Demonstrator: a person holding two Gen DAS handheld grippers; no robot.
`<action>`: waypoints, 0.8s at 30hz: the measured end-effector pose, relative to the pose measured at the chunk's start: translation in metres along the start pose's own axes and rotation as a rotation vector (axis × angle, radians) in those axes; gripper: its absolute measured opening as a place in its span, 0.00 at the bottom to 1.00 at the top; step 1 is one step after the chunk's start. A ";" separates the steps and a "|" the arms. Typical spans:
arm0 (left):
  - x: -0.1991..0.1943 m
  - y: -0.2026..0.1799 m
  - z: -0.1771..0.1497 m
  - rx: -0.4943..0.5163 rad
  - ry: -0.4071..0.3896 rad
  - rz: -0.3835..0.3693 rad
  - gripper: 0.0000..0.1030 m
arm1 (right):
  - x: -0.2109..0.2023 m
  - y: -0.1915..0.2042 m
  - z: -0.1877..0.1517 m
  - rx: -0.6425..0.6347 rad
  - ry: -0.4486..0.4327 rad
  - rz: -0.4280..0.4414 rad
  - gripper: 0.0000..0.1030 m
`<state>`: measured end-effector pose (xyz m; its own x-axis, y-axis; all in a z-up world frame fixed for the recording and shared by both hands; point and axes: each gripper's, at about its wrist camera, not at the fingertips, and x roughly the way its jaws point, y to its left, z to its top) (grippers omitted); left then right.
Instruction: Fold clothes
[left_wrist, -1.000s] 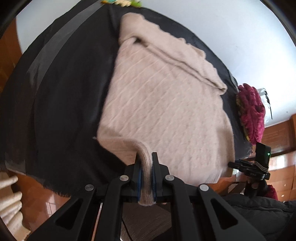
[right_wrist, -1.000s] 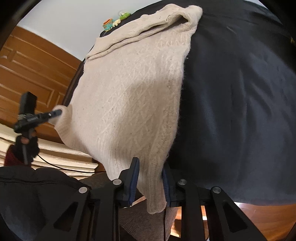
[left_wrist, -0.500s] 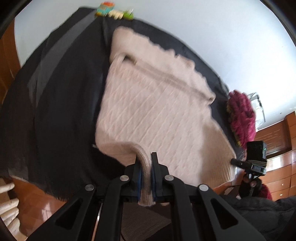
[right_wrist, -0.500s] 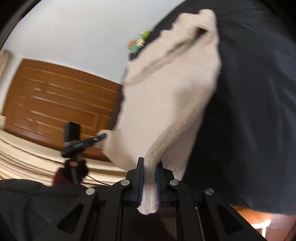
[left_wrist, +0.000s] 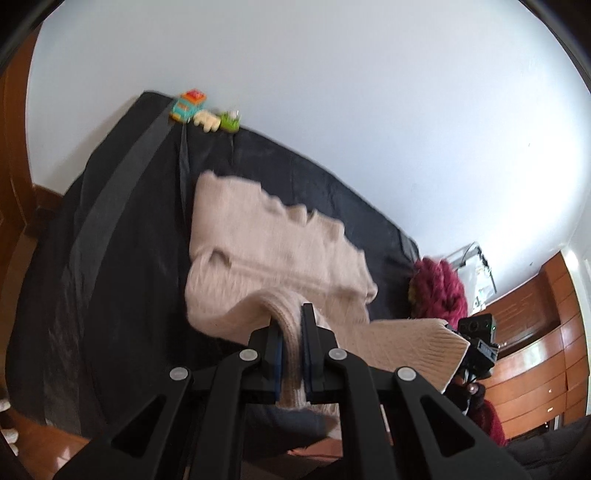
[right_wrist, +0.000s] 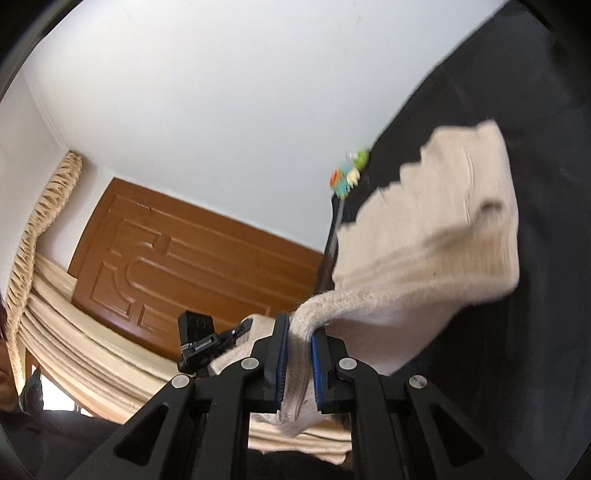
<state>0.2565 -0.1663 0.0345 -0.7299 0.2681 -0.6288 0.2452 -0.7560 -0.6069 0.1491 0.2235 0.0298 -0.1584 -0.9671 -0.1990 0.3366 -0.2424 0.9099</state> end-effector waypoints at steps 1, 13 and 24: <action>0.000 0.000 0.006 0.000 -0.009 -0.001 0.08 | -0.002 -0.001 0.006 0.001 -0.014 -0.006 0.12; 0.032 0.011 0.073 0.004 -0.011 -0.008 0.08 | 0.002 -0.013 0.056 0.045 -0.167 -0.121 0.12; 0.098 0.032 0.122 -0.020 0.055 0.000 0.08 | 0.029 -0.040 0.088 0.058 -0.215 -0.366 0.12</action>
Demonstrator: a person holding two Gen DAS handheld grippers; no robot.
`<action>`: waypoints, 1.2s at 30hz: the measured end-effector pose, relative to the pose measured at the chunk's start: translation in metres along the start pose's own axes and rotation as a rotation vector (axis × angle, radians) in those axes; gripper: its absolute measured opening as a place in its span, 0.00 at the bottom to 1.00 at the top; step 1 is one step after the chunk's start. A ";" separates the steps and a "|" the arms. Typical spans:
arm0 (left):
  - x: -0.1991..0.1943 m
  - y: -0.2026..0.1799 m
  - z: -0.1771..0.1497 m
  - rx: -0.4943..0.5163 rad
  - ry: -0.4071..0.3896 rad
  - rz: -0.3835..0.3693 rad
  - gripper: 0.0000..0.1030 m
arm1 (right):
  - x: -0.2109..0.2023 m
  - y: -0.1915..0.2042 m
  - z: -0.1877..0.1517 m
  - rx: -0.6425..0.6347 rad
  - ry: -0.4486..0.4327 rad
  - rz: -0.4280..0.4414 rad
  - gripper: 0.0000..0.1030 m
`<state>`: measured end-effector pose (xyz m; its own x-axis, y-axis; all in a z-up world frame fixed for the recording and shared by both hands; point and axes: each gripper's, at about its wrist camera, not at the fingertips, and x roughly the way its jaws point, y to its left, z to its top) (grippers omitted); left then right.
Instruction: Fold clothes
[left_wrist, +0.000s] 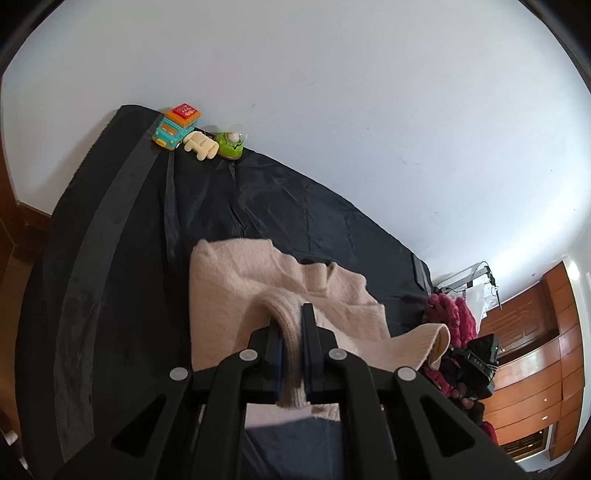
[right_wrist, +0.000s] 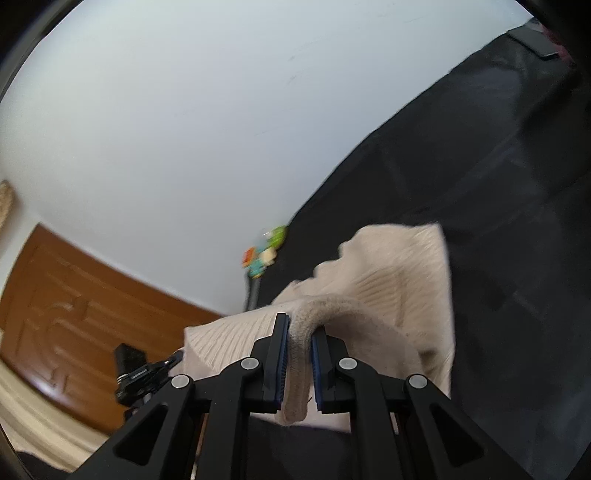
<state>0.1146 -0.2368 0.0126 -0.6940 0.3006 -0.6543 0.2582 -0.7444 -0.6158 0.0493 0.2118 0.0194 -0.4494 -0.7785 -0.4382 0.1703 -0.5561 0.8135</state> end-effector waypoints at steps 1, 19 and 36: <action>0.006 0.003 0.004 -0.003 0.006 0.002 0.08 | 0.005 -0.004 0.003 0.015 -0.011 -0.012 0.12; 0.098 0.066 0.055 -0.117 0.131 0.034 0.08 | 0.055 -0.053 0.029 0.161 -0.066 -0.201 0.12; 0.134 0.102 0.056 -0.294 0.184 -0.022 0.12 | 0.058 -0.057 0.041 0.205 -0.106 -0.149 0.79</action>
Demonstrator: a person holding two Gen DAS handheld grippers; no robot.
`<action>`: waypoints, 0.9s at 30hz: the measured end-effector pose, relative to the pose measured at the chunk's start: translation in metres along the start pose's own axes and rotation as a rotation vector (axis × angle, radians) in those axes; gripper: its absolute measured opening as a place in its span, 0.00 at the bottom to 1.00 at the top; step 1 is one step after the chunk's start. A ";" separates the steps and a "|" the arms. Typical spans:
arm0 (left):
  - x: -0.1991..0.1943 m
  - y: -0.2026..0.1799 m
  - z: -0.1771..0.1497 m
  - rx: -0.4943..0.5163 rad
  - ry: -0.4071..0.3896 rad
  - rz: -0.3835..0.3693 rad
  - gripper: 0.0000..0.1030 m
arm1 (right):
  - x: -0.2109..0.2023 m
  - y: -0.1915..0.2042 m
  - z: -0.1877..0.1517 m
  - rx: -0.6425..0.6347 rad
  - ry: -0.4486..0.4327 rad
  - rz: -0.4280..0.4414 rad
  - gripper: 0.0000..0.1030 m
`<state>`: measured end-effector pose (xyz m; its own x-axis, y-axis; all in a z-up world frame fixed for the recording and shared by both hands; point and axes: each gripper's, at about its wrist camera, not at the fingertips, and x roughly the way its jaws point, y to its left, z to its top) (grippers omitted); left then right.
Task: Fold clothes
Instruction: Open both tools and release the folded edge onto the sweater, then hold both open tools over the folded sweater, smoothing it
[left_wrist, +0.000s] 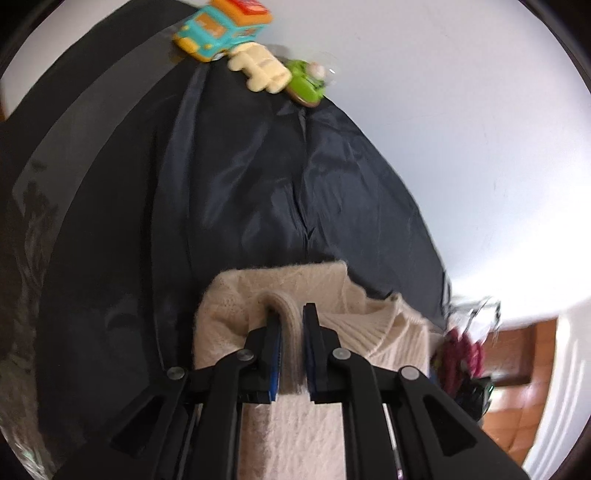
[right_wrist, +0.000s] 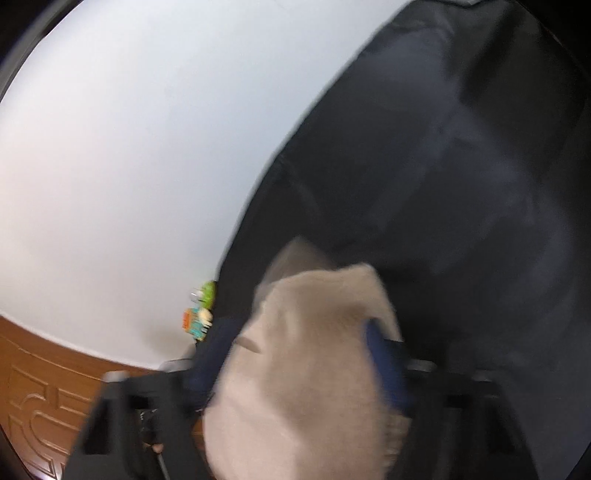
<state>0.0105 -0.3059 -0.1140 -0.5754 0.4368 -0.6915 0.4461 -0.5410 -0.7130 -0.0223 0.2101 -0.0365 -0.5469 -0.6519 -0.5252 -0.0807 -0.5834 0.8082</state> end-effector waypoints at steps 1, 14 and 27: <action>-0.002 0.002 0.000 -0.018 -0.007 -0.011 0.12 | -0.001 0.004 0.001 -0.016 0.003 -0.004 0.79; -0.053 -0.017 -0.012 0.034 -0.154 -0.006 0.59 | 0.045 0.084 -0.029 -0.461 0.148 -0.316 0.79; 0.018 -0.083 -0.064 0.460 0.055 0.164 0.59 | 0.107 0.089 -0.060 -0.701 0.247 -0.596 0.79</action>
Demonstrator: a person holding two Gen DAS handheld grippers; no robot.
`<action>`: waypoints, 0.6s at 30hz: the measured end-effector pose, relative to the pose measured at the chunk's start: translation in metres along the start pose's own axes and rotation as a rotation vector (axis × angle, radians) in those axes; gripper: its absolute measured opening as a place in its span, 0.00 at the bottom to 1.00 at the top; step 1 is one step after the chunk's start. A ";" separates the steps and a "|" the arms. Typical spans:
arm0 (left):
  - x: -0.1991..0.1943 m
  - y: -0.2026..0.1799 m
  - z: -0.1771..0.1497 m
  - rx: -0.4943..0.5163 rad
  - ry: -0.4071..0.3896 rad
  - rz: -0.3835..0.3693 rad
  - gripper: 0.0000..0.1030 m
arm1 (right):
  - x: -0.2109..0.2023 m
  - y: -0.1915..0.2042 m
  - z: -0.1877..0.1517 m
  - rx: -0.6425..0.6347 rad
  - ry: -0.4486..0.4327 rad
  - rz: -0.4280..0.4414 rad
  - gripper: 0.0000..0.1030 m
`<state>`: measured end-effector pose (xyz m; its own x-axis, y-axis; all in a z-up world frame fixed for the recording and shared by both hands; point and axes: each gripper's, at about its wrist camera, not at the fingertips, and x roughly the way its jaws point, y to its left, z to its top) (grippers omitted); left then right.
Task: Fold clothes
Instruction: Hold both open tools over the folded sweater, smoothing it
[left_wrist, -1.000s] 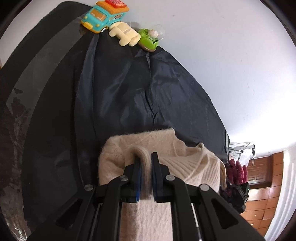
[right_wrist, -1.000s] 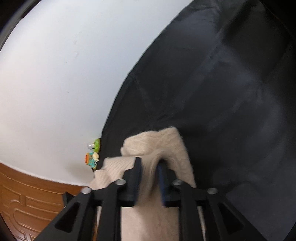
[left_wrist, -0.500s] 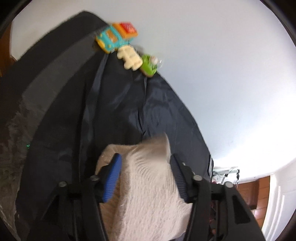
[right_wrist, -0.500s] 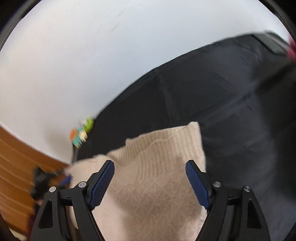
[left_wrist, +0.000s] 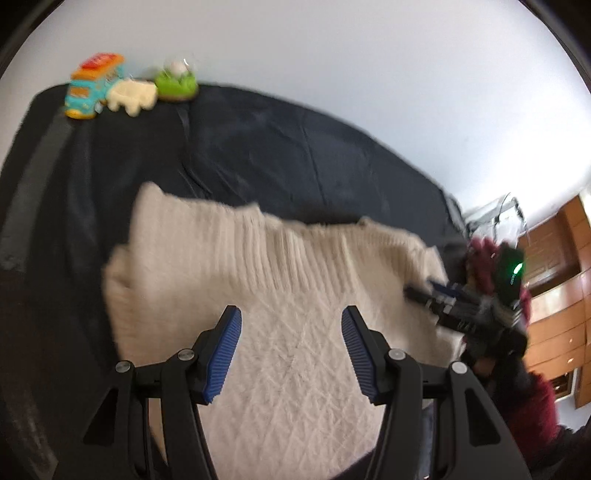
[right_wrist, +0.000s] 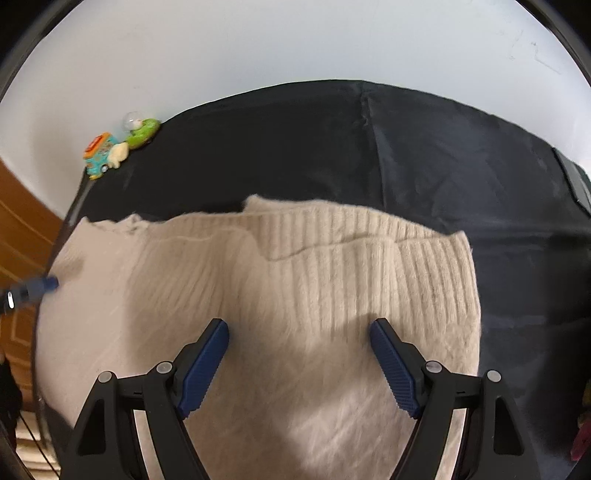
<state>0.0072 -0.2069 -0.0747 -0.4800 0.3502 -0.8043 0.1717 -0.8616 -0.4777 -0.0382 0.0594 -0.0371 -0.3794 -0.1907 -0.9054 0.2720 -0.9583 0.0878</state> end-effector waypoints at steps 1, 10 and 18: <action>0.006 0.003 -0.001 -0.010 0.010 0.022 0.59 | 0.001 -0.002 0.002 0.006 -0.003 -0.013 0.79; 0.008 0.034 0.008 -0.022 0.003 0.079 0.23 | 0.012 -0.027 0.007 0.058 -0.036 -0.023 0.79; 0.003 0.033 0.009 -0.015 0.011 0.092 0.23 | -0.012 -0.039 0.001 0.107 -0.095 -0.019 0.79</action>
<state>0.0039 -0.2377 -0.0897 -0.4520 0.2737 -0.8490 0.2279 -0.8847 -0.4066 -0.0449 0.0991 -0.0297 -0.4671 -0.1872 -0.8642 0.1704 -0.9781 0.1197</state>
